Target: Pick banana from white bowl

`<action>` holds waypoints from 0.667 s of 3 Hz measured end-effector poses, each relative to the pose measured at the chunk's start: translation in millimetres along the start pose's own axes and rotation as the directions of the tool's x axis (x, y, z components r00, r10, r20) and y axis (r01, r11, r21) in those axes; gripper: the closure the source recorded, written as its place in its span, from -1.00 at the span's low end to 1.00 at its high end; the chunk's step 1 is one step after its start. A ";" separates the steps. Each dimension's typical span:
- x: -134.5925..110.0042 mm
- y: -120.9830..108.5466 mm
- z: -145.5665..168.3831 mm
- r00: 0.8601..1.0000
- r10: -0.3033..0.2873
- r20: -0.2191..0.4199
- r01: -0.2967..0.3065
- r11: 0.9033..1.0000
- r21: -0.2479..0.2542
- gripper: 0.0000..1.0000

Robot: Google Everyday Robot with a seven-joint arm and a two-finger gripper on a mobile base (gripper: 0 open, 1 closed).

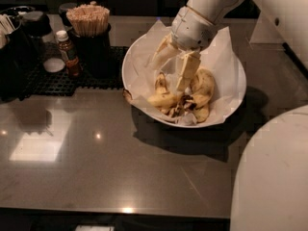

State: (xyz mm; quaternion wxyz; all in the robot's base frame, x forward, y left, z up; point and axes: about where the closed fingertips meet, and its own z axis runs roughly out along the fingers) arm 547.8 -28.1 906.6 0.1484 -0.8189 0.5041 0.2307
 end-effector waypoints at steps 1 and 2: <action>2.0 4.3 6.7 1.000 0.004 0.007 -0.003 1.000 -0.020 -0.34; 5.5 11.4 16.6 1.000 0.006 0.027 -0.005 0.999 -0.048 -0.34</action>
Offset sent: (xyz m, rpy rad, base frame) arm -0.1001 -0.0516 -0.0133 -0.1125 0.3640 0.2249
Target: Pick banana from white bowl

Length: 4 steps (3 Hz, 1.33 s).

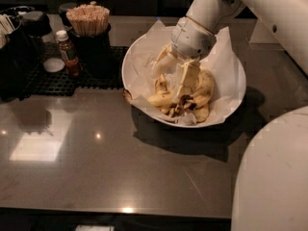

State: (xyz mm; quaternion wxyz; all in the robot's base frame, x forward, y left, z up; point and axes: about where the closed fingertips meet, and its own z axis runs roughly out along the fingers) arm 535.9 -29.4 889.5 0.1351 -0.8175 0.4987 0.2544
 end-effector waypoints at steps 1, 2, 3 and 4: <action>5.0 10.3 9.8 1.000 0.006 0.026 -0.006 1.000 -0.028 -0.32; 5.6 12.2 10.3 0.999 0.009 0.031 -0.008 0.999 -0.032 -0.32; 6.1 12.3 11.2 0.999 0.009 0.031 -0.008 0.999 -0.032 -0.30; 6.2 12.4 11.3 0.999 0.009 0.031 -0.008 0.999 -0.032 -0.22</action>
Offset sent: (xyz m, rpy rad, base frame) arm -0.0909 -0.0544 -0.0146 -0.0520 0.3192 0.1604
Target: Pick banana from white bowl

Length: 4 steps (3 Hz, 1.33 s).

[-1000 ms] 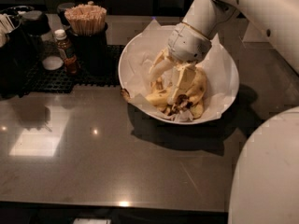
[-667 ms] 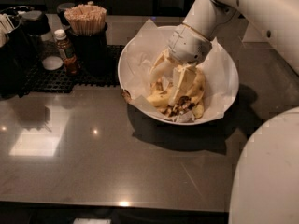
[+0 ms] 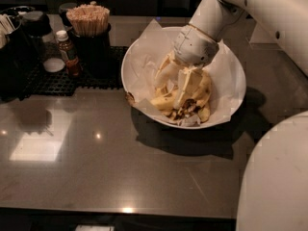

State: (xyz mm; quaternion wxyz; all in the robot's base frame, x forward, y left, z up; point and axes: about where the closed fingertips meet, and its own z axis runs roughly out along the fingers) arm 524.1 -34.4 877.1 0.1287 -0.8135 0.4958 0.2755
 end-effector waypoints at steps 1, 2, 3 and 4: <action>1.6 8.8 6.0 1.000 0.003 0.028 -0.003 1.000 -0.012 0.04; -0.6 17.1 10.9 0.997 -0.010 0.072 0.011 1.000 -0.008 0.42; -2.7 19.0 11.6 0.996 -0.018 0.088 0.018 1.000 -0.001 0.89; 0.0 36.4 18.5 0.990 0.003 0.141 -0.006 1.000 0.019 1.00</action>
Offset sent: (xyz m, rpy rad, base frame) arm -0.1025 -0.0343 -0.0513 0.1474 0.3028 0.0846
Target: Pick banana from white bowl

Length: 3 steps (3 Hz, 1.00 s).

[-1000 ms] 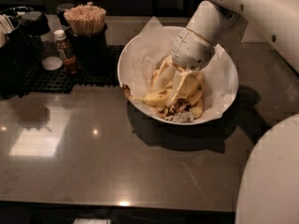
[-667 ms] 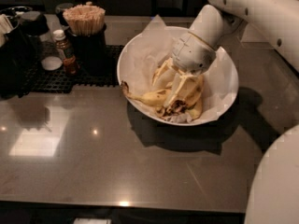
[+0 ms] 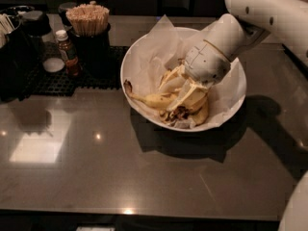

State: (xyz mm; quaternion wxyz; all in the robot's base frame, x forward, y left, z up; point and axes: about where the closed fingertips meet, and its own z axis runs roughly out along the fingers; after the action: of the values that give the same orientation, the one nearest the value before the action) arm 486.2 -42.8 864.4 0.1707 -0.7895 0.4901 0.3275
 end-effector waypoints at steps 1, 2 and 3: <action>-2.2 0.2 -2.2 1.000 0.000 0.000 0.000 1.000 0.000 1.00; -10.2 19.4 -14.9 1.000 0.016 -0.001 -0.015 0.993 0.114 1.00; -28.0 27.6 -41.3 0.999 0.009 -0.036 0.001 0.964 0.264 1.00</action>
Offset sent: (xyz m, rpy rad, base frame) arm -0.0343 -0.0396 0.0618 0.0795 -0.2562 -0.3009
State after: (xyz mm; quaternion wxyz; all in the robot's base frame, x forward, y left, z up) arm 467.6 -61.4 915.0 0.2647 -0.7647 0.5340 0.2449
